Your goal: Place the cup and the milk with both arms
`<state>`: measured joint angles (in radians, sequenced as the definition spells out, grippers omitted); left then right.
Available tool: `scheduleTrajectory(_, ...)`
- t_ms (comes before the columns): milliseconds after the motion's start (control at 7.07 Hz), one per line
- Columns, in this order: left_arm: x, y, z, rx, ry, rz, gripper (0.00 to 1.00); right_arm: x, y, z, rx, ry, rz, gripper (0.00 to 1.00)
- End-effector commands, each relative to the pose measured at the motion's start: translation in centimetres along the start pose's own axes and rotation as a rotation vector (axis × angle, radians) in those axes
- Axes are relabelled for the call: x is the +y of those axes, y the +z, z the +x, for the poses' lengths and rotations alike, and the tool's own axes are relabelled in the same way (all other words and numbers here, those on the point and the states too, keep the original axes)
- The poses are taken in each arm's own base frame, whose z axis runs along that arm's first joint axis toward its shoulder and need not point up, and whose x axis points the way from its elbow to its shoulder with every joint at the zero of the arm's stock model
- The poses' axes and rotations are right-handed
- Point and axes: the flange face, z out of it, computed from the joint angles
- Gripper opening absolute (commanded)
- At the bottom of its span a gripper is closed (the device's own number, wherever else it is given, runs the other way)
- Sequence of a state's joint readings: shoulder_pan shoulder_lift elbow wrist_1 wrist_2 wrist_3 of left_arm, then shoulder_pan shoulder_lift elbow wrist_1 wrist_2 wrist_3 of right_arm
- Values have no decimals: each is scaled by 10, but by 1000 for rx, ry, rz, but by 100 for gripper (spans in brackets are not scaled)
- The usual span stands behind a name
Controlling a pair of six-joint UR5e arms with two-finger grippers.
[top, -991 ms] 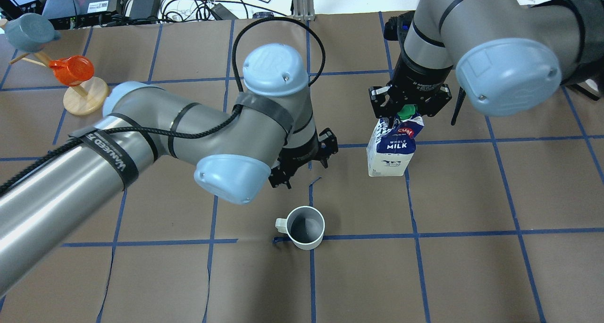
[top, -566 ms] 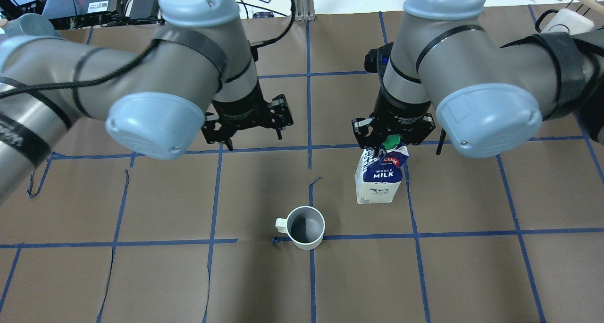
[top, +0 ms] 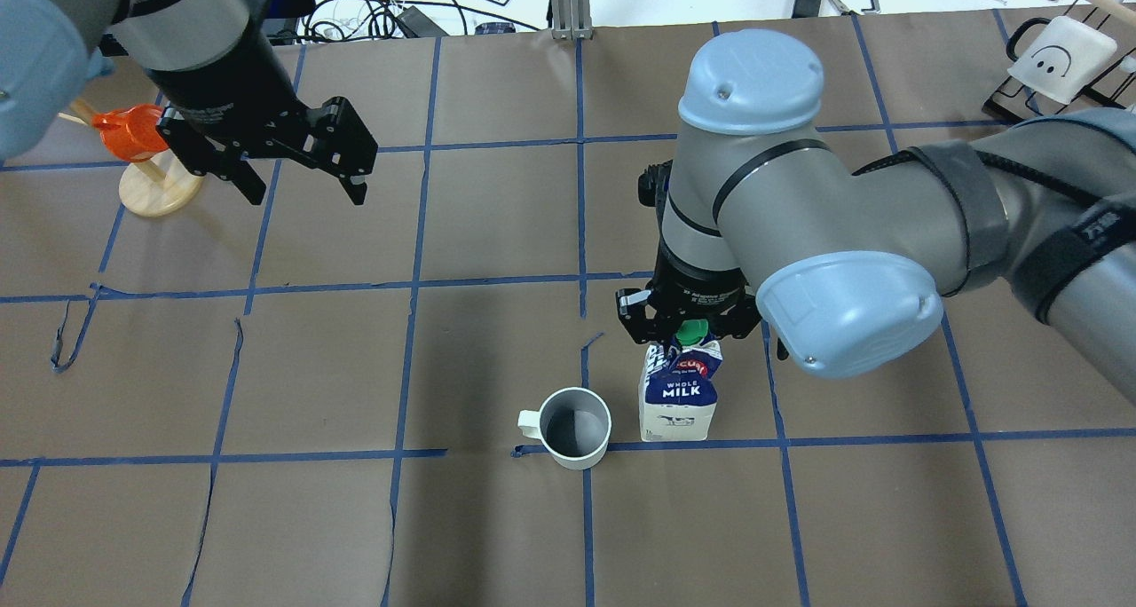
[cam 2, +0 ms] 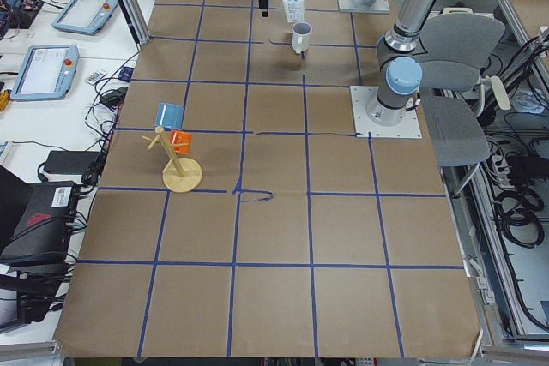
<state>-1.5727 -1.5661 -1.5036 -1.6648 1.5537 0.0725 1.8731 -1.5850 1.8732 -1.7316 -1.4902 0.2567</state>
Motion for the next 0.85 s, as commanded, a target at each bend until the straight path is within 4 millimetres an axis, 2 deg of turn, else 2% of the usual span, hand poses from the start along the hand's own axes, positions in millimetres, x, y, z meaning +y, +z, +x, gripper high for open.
scheduleTrajectory(0, -9, -9, -19, -4, 7, 84, 100, 4, 19, -12, -12, 18, 51, 0)
scheduleTrajectory(425, -7, -8, -18, -7, 7, 82, 100, 11, 47, -9, -14, 21, 55, 0)
scheduleTrajectory(566, -7, -8, -19, -9, 5, 82, 100, 11, 45, -10, -14, 19, 63, 4)
scheduleTrajectory(708, -7, -8, -18, -10, 7, 82, 100, 12, 46, -11, -13, 16, 61, 16)
